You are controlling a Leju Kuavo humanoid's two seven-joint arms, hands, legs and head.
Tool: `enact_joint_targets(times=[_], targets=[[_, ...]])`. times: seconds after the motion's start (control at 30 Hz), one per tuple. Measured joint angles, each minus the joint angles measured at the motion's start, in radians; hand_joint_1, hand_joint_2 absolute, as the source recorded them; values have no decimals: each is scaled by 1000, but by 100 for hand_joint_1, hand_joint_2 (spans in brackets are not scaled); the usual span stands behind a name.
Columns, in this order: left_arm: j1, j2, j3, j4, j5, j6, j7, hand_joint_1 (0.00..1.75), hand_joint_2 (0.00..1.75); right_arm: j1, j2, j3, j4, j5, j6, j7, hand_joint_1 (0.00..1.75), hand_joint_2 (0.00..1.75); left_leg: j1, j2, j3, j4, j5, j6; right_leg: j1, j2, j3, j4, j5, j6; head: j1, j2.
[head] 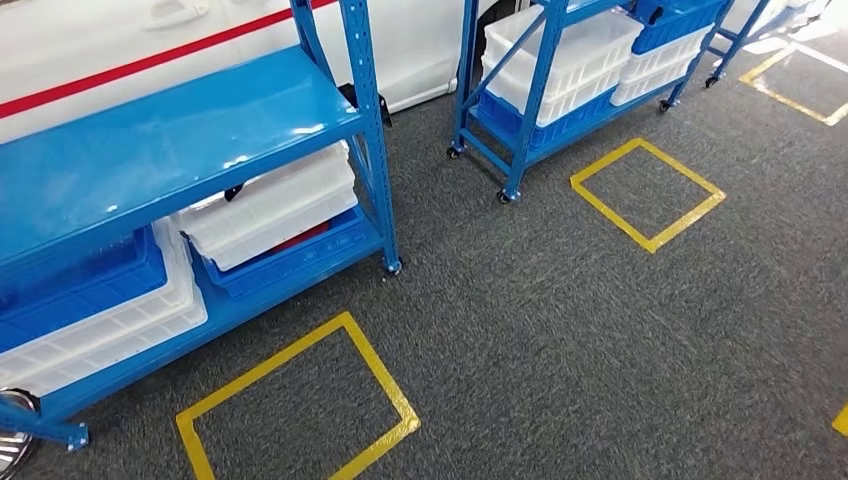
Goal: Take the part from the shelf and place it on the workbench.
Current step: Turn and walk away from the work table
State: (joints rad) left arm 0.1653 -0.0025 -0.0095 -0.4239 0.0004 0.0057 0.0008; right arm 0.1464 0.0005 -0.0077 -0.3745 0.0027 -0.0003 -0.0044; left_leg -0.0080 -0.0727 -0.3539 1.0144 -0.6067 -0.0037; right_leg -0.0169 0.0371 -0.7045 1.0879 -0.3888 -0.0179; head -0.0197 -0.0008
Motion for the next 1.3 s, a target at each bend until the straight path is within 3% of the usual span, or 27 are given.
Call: enact_joint_targets(times=[0.07, 0.1, 0.17, 0.2, 0.23, 0.27, 0.33, 0.37, 0.43, 0.5, 0.57, 0.63, 0.7, 0.73, 0.77, 0.87, 0.93, 1.0, 1.07, 1.1, 1.13, 1.2, 1.23, 1.27, 1.3], targets=[[54, -1, 0, 68, 0, 0, 0, 0, 0, -61, 2, 0, -71, 0, 0, -1, 0, 0, 2, 30, -59, 103, 15, -13, 0, -7, 21, -15, -12, -12, -2, 0], [79, -1, 0, 103, 0, 0, 0, 0, 0, -88, 2, 0, -106, 0, 0, -1, 0, 0, 3, 46, -98, 162, -1, -19, 0, -10, 32, -21, -20, -15, -3, 0], [119, -1, 0, 162, 0, -1, 0, 0, 0, -131, 2, 0, -164, 0, 0, -1, 0, 0, 6, 59, -172, 242, -73, -28, 3, -14, 51, -25, -36, -19, -3, 0], [134, -1, 0, 183, 0, -1, 0, 0, 0, -145, 1, 0, -184, 0, 0, -1, 0, 0, 7, 60, -195, 253, -97, -29, 4, -16, 60, -25, -45, -20, -3, 0], [144, 0, 0, 196, 0, -1, 0, 0, 0, -153, 1, 0, -197, 0, 0, -1, 0, 0, 8, 62, -207, 238, -93, -28, 6, -20, 70, -25, -53, -20, -3, 0], [147, 0, 0, 203, 0, -1, 0, 0, 0, -155, 1, 0, -204, 0, 0, 0, 0, 0, 7, 66, -206, 197, -60, -23, 8, -25, 81, -25, -60, -21, -3, 0], [131, 1, 0, 195, 0, -1, -1, 0, 0, -135, 1, 0, -194, 0, 0, 0, 0, 0, 1, 92, -181, 79, 44, -6, 11, -44, 101, -27, -72, -21, -2, 0], [110, 3, 0, 182, 0, -1, -1, 0, 0, -115, 2, 0, -179, 0, 0, 1, 0, 0, -6, 108, -174, 38, 66, 1, 12, -55, 107, -29, -76, -19, -3, 0], [59, 5, 0, 137, 0, -1, -3, 0, 0, -70, 2, 0, -135, 0, 0, 2, 0, 0, -17, 118, -176, 15, 73, 12, 13, -79, 115, -34, -82, -11, -6, 0], [5, 4, 0, 75, 0, -2, -4, 0, 0, -18, 3, 1, -78, 0, 0, 2, 0, 0, -15, 99, -173, -3, 100, 25, 14, -94, 124, -34, -88, -2, -9, 0], [-50, 2, 0, 7, 0, -2, -4, 0, 0, 39, 4, 2, -12, 0, 0, 2, 0, 0, -6, 76, -162, -22, 129, 33, 14, -73, 116, 1, -117, 7, -9, 0], [-105, 1, 1, -58, 0, -2, -4, 0, 0, 92, 4, 2, 54, 0, 0, 2, 0, 0, -1, 50, -160, -27, 138, 38, 10, -44, 67, 105, -181, 15, -8, 0], [-146, 1, 1, -112, 0, -2, -4, 0, 0, 132, 2, 3, 111, 0, 0, 3, 0, 0, 0, 19, -164, -26, 139, 38, 6, -39, 15, 212, -225, 22, -8, 0], [-157, 1, 1, -130, 0, -2, -4, 0, 0, 144, 0, 3, 131, 0, -1, 3, 0, 0, 1, 5, -163, -25, 138, 37, 4, -38, 9, 224, -220, 25, -8, 0], [-161, 1, 1, -139, 0, -1, -4, 0, 0, 150, -1, 4, 141, 0, -1, 3, 0, 0, 2, -7, -162, -23, 137, 34, 1, -37, 20, 200, -197, 27, -8, 0], [-130, 1, 2, -132, 0, -1, -2, 0, 0, 121, -6, 4, 132, 0, -1, 1, 0, 0, 6, -27, -163, -11, 124, 17, -8, -9, 109, 17, -108, 33, -8, 0], [-83, 0, 2, -90, 0, -1, -1, 0, 0, 74, -5, 4, 88, 0, 0, 0, 0, 0, 6, -32, -169, -5, 115, 5, -7, 3, 134, -33, -96, 25, -9, 0], [-27, 0, 2, -29, 0, -1, -1, 0, 0, 17, -4, 4, 25, 0, 0, 0, 0, 0, 6, -36, -168, -6, 113, -4, -4, -8, 135, -35, -96, 10, -10, 0], [31, -1, 2, 35, 0, -1, 0, 0, 0, -39, -3, 5, -41, 0, 0, -1, 0, 0, 7, -11, -176, 19, 96, -14, -5, -16, 137, -40, -95, -2, -11, 0], [58, -1, 2, 67, 0, -2, 0, 0, 0, -65, -2, 5, -75, 0, 0, -1, 0, 0, 8, 11, -195, 59, 73, -18, -5, -22, 138, -42, -95, -6, -12, 0], [81, -1, 2, 100, 0, -2, 0, 0, 0, -87, -2, 5, -108, 0, 0, -1, 0, 0, 9, 35, -225, 119, 42, -23, -4, -27, 139, -43, -97, -9, -13, 0], [118, -1, 2, 156, 0, -2, 0, 0, 0, -124, -2, 5, -162, 0, 0, 0, 0, 0, 11, 57, -297, 250, -11, -29, 0, -39, 139, -42, -100, -13, -14, 0], [131, -1, 2, 177, 0, -2, 0, 0, 0, -135, -2, 5, -181, 0, 0, 0, 0, 0, 11, 61, -318, 284, -15, -29, 1, -45, 140, -42, -101, -13, -14, 0], [139, -1, 2, 189, 0, -2, 0, 0, 0, -141, -2, 5, -194, 0, 0, 0, 0, 0, 11, 64, -319, 279, 1, -28, 2, -51, 142, -42, -103, -14, -14, 0], [141, 0, 2, 194, 0, -2, 0, 0, 0, -141, -2, 5, -199, 0, 0, 0, 0, 0, 9, 69, -301, 235, 33, -24, 3, -59, 145, -42, -105, -13, -14, 0]])
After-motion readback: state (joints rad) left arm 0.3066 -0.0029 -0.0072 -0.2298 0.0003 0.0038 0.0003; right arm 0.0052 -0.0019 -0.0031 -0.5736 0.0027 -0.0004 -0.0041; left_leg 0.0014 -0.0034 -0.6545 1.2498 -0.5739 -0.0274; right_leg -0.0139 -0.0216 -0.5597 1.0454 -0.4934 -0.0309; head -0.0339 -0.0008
